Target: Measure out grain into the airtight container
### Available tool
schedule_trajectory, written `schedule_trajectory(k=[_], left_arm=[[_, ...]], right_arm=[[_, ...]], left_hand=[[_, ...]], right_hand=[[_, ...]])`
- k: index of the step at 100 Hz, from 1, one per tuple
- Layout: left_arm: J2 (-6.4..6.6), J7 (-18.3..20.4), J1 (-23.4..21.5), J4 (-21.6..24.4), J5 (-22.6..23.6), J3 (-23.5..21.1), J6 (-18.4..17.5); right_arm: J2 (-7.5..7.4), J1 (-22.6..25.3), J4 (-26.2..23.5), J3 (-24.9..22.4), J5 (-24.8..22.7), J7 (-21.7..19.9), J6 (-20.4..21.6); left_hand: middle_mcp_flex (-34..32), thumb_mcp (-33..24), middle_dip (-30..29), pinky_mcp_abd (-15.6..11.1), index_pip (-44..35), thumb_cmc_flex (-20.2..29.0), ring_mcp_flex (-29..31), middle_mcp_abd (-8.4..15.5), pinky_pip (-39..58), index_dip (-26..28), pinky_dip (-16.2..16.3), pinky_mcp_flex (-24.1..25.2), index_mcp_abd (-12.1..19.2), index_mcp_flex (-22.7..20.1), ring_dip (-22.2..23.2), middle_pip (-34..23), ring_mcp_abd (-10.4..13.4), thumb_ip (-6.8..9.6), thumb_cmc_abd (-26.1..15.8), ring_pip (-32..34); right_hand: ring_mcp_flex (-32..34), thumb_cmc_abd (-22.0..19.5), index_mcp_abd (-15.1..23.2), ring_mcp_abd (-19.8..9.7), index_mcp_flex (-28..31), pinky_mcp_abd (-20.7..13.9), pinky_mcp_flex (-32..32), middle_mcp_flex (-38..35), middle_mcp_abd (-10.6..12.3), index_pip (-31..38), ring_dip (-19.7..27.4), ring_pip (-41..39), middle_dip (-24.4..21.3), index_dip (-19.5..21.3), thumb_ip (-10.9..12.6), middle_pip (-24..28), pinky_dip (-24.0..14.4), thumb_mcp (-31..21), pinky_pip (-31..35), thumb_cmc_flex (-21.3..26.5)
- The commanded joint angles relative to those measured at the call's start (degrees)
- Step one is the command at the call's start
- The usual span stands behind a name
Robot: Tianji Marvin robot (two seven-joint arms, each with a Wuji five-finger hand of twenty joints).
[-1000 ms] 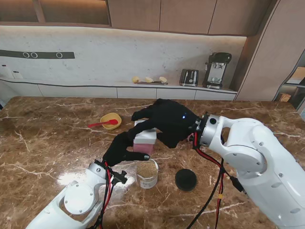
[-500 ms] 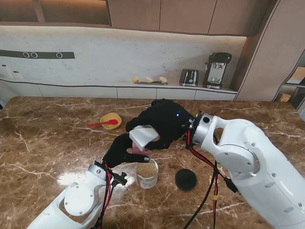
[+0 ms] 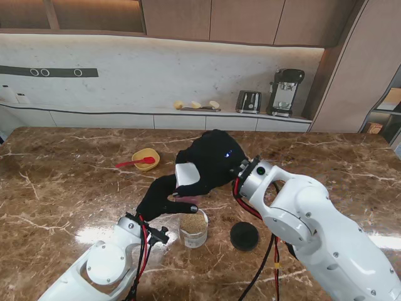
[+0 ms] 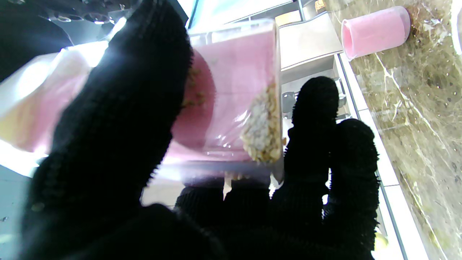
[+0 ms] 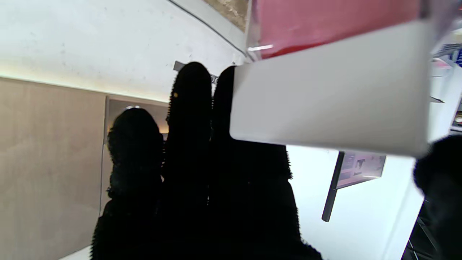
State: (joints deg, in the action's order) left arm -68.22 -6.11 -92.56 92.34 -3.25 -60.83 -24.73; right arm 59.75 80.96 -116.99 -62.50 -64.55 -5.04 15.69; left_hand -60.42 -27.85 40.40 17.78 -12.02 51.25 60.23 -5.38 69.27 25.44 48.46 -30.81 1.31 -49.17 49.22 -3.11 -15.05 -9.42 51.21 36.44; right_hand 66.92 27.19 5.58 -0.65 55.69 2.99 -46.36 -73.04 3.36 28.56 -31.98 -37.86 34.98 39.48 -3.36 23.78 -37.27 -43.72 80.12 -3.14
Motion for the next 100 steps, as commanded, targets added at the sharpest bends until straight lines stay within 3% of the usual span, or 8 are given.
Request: schedule_trajectory(k=[1, 20, 36, 46, 57, 79, 90, 100], left_arm=[[-0.35, -0.5, -0.01, 0.5, -0.35, -0.01, -0.19], [-0.43, -0.7, -0.09, 0.64, -0.63, -0.01, -0.04], [-0.4, -0.62, -0.15, 0.76, -0.63, -0.16, 0.13], [-0.38, -0.58, -0.18, 0.84, -0.64, -0.23, 0.18], [-0.31, -0.35, -0.13, 0.82, -0.63, -0.29, 0.14], [-0.25, -0.11, -0.03, 0.78, -0.6, -0.41, 0.12], [-0.26, -0.13, 0.05, 0.7, -0.59, -0.33, 0.07], [-0.32, -0.24, 0.21, 0.5, -0.6, -0.13, -0.07]], right_arm=[[0.41, 0.9, 0.9, 0.57, -0.2, -1.18, -0.93], [0.72, 1.19, 0.89, 1.06, -0.01, 0.28, -3.09], [0.85, 2.49, -0.8, -0.36, 2.89, -1.12, -3.9], [0.75, 3.14, -2.33, -1.79, 5.55, -3.7, -3.92], [0.44, 3.2, -3.61, -3.46, 10.47, -7.87, -2.82], [-0.66, 2.1, -4.14, -5.68, 19.47, -16.14, -1.03], [-0.7, 1.77, -3.34, -5.14, 17.13, -15.7, -0.59], [-0.15, 2.15, -2.26, -3.35, 13.46, -12.04, -2.5]], left_hand=[[-7.13, -11.46, 3.91, -2.61, -39.3, 11.01, 0.72, 3.49, 0.66, -0.36, -0.43, -0.34, 7.31, -6.4, 0.13, -9.53, 3.34, 2.09, -21.09, 1.1], [-7.07, -11.53, 3.86, -2.63, -39.2, 10.99, 0.79, 3.46, 0.7, -0.47, -0.43, -0.43, 7.15, -6.27, 0.13, -9.49, 3.39, 2.06, -21.1, 1.15], [-7.04, -11.53, 3.82, -2.62, -39.11, 10.95, 0.78, 3.43, 0.7, -0.61, -0.44, -0.44, 7.16, -6.21, 0.09, -9.45, 3.41, 2.03, -21.14, 1.11], [-7.05, -11.49, 3.84, -2.61, -39.14, 10.93, 0.82, 3.59, 0.7, -0.62, -0.44, -0.44, 7.29, -6.19, 0.07, -9.47, 3.55, 2.01, -21.16, 1.09], [-7.02, -11.43, 3.81, -2.65, -39.12, 10.88, 0.87, 3.53, 0.69, -0.65, -0.46, -0.5, 7.33, -6.07, 0.06, -9.43, 3.56, 2.0, -21.2, 1.08], [-6.97, -11.42, 3.81, -2.7, -39.2, 10.92, 0.76, 3.54, 0.67, -0.65, -0.48, -0.5, 7.4, -6.08, 0.04, -9.41, 3.58, 2.02, -21.22, 1.01], [-6.98, -11.39, 3.82, -2.71, -39.2, 10.95, 0.78, 3.6, 0.62, -0.66, -0.48, -0.4, 7.29, -6.07, 0.06, -9.42, 3.52, 2.02, -21.25, 1.03], [-6.95, -11.4, 3.83, -2.72, -39.23, 10.99, 0.68, 3.45, 0.6, -0.67, -0.47, -0.31, 7.2, -6.15, 0.06, -9.42, 3.43, 2.04, -21.18, 0.99]], right_hand=[[3.09, -1.91, 2.21, 0.08, 5.2, 0.42, -2.09, -5.23, 0.99, 5.17, -0.89, -1.19, -0.3, -0.03, 2.9, 3.62, 1.24, -2.58, 3.61, 0.93], [0.17, -3.85, 1.53, -0.02, 1.14, 0.22, 0.67, -1.6, 0.81, 1.96, 0.84, 2.85, -2.23, -3.56, 2.69, 0.47, 4.28, -1.31, 1.31, 0.28], [-12.81, -6.63, -0.28, 0.5, -15.52, 1.06, 11.1, 16.69, 0.28, -10.22, 4.43, 15.84, -7.58, -8.92, 2.41, -9.83, 6.29, -0.42, -11.03, -2.22], [-20.95, -6.12, -1.52, 0.46, -24.42, 1.25, 15.97, 27.81, 0.83, -15.34, 7.05, 22.25, -10.65, -9.99, 1.89, -13.67, 5.3, -0.14, -17.41, -2.44], [-28.12, -3.23, -2.82, -0.98, -29.4, 1.27, 20.45, 35.91, 1.26, -18.22, 9.77, 26.52, -13.19, -9.89, 1.0, -16.02, 3.96, -0.42, -23.48, -1.09], [-30.89, 6.65, -4.67, -0.52, -30.39, 2.18, 22.66, 38.34, 0.33, -18.69, 11.79, 28.09, -14.38, -9.09, -0.83, -15.77, 2.79, -1.18, -29.0, 4.41], [-26.3, 9.04, -6.14, -0.09, -28.91, 1.99, 19.48, 35.05, -0.37, -14.47, 10.65, 25.15, -12.78, -5.96, -1.96, -12.64, 0.79, -0.25, -28.02, 7.61], [-19.94, 8.75, -5.47, -1.16, -26.44, 0.77, 14.44, 30.7, -0.03, -8.86, 6.62, 20.18, -7.38, -0.32, -1.88, -7.28, -0.36, 0.71, -23.59, 9.35]])
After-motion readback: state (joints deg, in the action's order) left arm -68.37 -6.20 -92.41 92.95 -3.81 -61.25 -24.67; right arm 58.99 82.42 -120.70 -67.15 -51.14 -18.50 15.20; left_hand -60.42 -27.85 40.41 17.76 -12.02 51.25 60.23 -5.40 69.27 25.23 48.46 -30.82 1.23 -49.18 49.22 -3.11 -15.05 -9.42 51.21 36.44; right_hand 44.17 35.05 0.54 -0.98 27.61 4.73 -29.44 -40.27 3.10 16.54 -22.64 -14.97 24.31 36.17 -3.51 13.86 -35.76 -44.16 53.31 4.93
